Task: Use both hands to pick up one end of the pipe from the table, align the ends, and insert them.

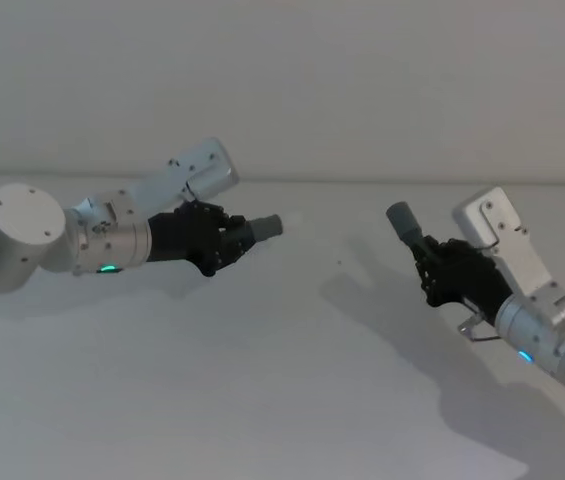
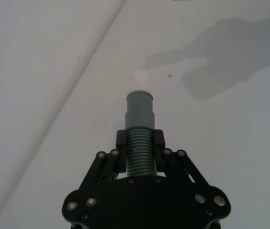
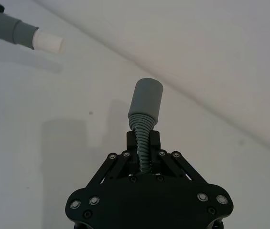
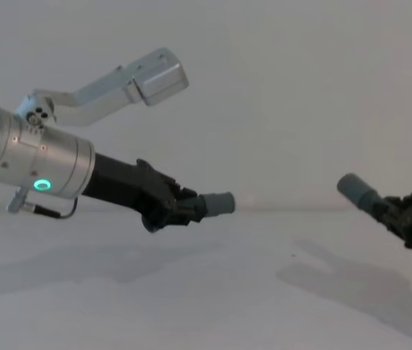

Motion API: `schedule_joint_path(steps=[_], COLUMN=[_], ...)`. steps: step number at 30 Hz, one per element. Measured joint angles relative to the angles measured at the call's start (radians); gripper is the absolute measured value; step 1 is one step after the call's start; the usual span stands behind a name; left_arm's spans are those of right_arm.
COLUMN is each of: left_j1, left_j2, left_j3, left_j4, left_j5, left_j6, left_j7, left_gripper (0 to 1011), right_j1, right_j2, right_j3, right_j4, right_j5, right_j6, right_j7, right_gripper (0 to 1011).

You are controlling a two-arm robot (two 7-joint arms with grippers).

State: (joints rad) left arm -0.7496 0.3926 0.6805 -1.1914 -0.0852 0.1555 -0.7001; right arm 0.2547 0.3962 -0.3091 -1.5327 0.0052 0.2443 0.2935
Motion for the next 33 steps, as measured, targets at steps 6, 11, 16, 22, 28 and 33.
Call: schedule_joint_path(steps=[6,11,16,22,28,33], left_j1=[-0.043,-0.072,-0.102,-0.128,-0.147,-0.162], left_j2=[0.024,0.043,0.067,0.095,0.117,0.133], left_j3=[0.037,0.059,0.085,0.105,0.122,0.139], left_j4=[0.000,-0.010,-0.033,-0.068,-0.097,-0.117], left_j5=[0.050,0.090,0.140,0.196,0.234,0.259], left_j6=[-0.084,-0.141,-0.202,-0.270,-0.330,-0.397], left_j7=[-0.037,-0.057,-0.071,-0.080,-0.088,-0.097], left_gripper=[305,305,305,305,305,305], right_j1=[-0.005,-0.008,-0.010,-0.010,-0.005,0.003], right_j2=[0.056,0.093,0.138,0.183,0.230,0.261], right_j3=[-0.006,-0.013,-0.024,-0.038,-0.056,-0.068], right_j4=[-0.019,-0.031,-0.044,-0.056,-0.064,-0.068], right_j5=[-0.056,-0.099,-0.148,-0.193,-0.245,-0.278], right_j6=[-0.090,-0.149,-0.210,-0.266,-0.327,-0.366], right_j7=[0.008,0.015,0.025,0.044,0.072,0.095], right_gripper=[123,123,123,123,123,123])
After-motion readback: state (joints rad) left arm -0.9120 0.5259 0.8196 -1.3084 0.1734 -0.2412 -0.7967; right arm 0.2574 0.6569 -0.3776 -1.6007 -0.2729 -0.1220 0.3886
